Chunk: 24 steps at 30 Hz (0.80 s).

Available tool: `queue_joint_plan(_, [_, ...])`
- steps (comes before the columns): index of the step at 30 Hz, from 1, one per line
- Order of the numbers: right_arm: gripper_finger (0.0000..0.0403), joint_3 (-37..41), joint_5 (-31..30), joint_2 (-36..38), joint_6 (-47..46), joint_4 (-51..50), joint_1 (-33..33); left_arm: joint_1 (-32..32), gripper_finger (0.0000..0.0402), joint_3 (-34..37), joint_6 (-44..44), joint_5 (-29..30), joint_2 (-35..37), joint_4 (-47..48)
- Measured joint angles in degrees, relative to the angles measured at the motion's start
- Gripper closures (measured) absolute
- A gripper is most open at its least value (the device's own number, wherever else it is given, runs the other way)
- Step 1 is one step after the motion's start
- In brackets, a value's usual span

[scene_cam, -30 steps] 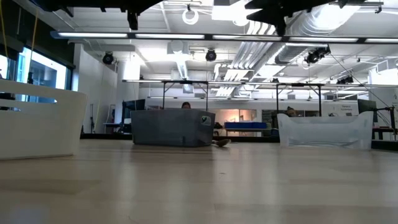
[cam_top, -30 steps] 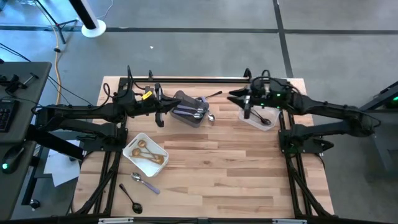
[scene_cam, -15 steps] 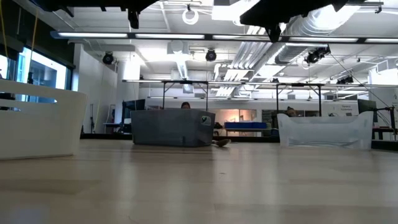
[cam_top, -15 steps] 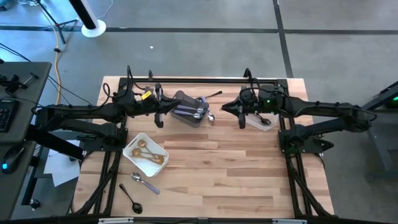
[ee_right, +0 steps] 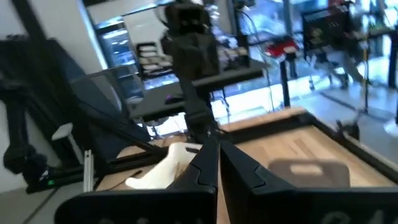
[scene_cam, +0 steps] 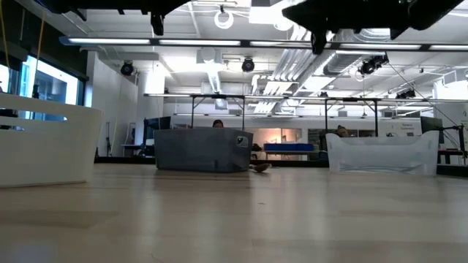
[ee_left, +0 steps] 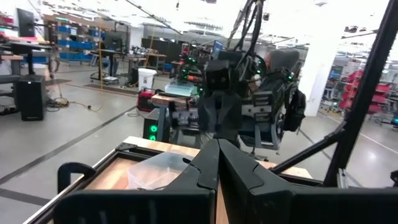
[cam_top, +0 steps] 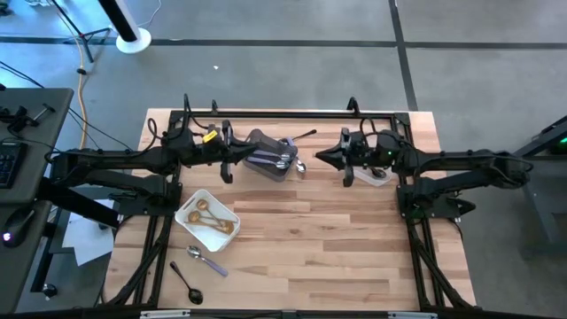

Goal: Sort silverware by color (type)
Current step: Put the bottom purple spoon into the black bin

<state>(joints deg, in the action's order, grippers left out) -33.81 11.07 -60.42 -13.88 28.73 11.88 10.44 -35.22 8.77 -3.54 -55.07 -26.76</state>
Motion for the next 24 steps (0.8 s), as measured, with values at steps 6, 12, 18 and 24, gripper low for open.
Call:
queue_joint_plan(6, [0.0402, -1.83, 1.41, -0.02, 3.66, 0.00, -0.37, -1.07, 0.0401, 0.00, -1.15, -0.43, 0.02, 1.54])
queue_joint_plan(12, [0.0403, -1.83, 1.40, -0.02, 3.81, -1.16, -0.37, -2.22, 0.0402, 0.00, -1.92, -0.21, 0.00, 2.78])
queue_joint_plan(18, [0.0403, -1.83, 1.40, -0.02, 3.86, -1.14, -0.37, -2.29, 0.0401, 0.00, -1.94, 1.34, 0.00, 2.80])
queue_joint_plan(24, [0.0403, -1.83, 1.40, -0.02, 3.86, -1.14, -0.37, -2.29, 0.0401, 0.00, -1.94, 1.49, 0.00, 3.08])
